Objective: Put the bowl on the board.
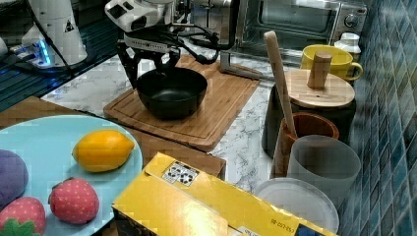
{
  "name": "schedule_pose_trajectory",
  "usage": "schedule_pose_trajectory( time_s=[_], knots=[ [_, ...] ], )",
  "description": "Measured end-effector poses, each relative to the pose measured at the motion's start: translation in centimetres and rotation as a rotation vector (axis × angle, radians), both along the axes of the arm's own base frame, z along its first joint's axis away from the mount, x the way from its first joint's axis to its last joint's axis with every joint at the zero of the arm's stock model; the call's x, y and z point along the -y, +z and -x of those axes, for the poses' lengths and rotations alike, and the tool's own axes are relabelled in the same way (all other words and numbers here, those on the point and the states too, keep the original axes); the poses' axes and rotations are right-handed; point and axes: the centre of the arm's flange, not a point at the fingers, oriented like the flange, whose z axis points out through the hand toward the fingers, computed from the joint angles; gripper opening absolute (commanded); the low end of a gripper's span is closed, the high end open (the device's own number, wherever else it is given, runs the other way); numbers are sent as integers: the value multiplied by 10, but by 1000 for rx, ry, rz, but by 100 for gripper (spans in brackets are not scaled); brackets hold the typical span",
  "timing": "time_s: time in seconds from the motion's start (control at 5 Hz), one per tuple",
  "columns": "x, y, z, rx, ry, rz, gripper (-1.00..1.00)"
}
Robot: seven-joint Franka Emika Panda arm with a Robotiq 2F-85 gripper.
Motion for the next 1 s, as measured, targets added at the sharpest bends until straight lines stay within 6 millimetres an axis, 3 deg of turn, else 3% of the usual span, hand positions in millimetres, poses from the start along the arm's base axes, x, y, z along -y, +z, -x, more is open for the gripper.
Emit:
schedule_pose_trajectory(
  time_s=[1.0],
  knots=[
    [5, 0, 0, 9, -13, 3, 0]
  ],
)
